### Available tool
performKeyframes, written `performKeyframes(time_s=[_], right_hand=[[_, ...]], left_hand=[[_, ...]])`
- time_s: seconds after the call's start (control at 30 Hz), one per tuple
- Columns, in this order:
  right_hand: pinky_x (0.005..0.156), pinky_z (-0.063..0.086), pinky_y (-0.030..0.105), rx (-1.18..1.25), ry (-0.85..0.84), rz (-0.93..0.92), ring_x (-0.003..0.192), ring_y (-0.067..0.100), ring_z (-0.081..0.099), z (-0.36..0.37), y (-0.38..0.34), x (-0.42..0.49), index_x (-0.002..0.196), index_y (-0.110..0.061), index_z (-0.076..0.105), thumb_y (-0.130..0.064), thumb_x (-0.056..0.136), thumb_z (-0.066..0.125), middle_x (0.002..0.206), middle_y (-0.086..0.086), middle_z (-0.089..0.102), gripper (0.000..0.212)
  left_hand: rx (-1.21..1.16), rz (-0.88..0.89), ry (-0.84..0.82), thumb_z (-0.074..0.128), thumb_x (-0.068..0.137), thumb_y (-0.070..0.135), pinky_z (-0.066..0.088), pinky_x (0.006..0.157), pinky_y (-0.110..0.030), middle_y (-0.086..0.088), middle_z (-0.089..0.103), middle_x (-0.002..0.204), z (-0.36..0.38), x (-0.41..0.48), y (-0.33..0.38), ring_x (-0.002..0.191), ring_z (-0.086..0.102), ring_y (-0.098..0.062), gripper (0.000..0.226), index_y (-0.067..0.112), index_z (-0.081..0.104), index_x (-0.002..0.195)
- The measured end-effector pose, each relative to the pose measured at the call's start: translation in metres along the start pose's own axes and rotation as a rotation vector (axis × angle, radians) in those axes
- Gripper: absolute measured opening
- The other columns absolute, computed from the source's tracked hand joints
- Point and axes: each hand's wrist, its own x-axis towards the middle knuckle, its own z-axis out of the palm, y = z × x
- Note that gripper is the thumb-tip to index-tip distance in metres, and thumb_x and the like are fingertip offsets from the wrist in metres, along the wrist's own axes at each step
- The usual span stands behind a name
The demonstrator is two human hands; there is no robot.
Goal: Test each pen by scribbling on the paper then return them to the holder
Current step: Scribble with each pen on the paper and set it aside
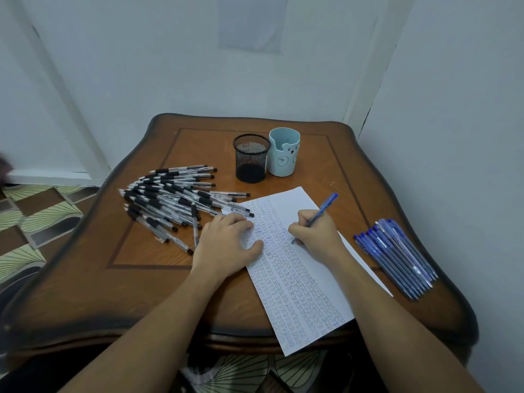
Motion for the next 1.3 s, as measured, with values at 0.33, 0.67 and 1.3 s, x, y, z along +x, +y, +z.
performKeyframes(time_s=[0.33,0.67,1.3], right_hand=[[0.051,0.043,0.025,0.027,0.021,-0.002,0.044,0.007,0.039,-0.0015,-0.0014,-0.0009,0.042,-0.025,0.037,0.01,0.081,0.061,0.05,-0.003,0.03,0.058],[0.055,0.043,0.029,0.027,0.014,0.012,0.044,0.006,0.043,-0.0021,-0.0005,-0.0015,0.043,-0.024,0.036,0.009,0.08,0.062,0.05,-0.005,0.031,0.056],[0.05,0.041,0.024,0.001,0.039,0.003,0.047,0.012,0.04,-0.0016,-0.0057,-0.0028,0.04,-0.025,0.039,0.008,0.082,0.061,0.047,-0.01,0.031,0.058]], left_hand=[[-0.002,0.008,0.006,0.038,0.075,0.069,0.032,0.096,-0.031,0.016,0.055,0.125,0.0004,0.0005,-0.0001,0.116,0.043,-0.008,0.065,0.031,0.063,0.121],[-0.009,0.008,0.015,0.039,0.074,0.068,0.034,0.096,-0.031,0.016,0.056,0.124,0.0014,0.0004,-0.001,0.115,0.044,-0.008,0.064,0.031,0.064,0.12],[-0.006,0.015,0.019,0.04,0.076,0.067,0.032,0.097,-0.032,0.014,0.056,0.125,0.0022,0.0006,-0.0015,0.116,0.044,-0.009,0.063,0.03,0.064,0.121]])
